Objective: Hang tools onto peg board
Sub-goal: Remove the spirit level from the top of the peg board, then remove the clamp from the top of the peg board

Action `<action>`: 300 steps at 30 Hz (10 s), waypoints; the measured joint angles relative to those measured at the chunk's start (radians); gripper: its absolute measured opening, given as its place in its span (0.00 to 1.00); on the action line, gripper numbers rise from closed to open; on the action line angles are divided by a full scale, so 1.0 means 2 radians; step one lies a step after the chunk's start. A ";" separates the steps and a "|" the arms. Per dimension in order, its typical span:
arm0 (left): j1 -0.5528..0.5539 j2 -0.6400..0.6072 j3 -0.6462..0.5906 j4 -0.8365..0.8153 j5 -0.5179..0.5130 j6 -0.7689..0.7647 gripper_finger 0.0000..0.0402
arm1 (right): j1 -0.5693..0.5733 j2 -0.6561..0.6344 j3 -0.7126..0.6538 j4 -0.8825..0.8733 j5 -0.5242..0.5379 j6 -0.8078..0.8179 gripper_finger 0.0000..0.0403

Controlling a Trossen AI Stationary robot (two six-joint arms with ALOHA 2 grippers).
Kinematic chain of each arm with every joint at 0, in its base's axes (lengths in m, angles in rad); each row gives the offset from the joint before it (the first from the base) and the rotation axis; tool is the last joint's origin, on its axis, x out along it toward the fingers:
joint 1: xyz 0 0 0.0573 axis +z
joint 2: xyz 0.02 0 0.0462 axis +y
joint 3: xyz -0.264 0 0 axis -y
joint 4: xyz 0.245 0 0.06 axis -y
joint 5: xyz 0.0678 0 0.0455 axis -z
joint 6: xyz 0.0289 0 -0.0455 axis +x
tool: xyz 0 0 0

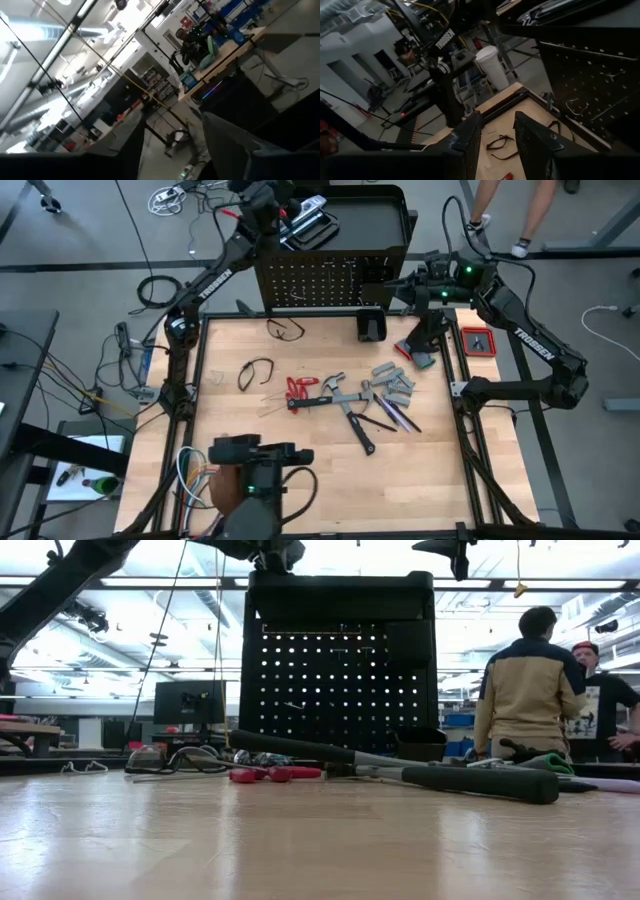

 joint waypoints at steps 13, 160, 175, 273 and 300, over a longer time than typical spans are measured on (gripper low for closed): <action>-0.031 0.005 0.000 -0.004 0.116 -0.006 0.50 | -0.004 -0.011 0.000 0.019 0.000 0.002 0.31; 0.092 -0.018 0.027 -0.343 0.598 -0.388 0.73 | 0.024 -0.016 0.000 0.025 0.007 0.052 0.31; 0.089 -0.018 0.022 -0.334 0.589 -0.394 0.42 | 0.024 -0.016 0.000 0.043 0.007 0.049 0.31; -0.131 -0.227 -0.567 -0.153 0.626 -0.631 0.73 | -0.044 0.001 0.000 0.015 -0.077 0.069 0.30; -0.087 -0.080 -0.001 -0.234 0.409 -0.484 0.47 | -0.039 0.001 0.000 0.002 -0.073 0.030 0.30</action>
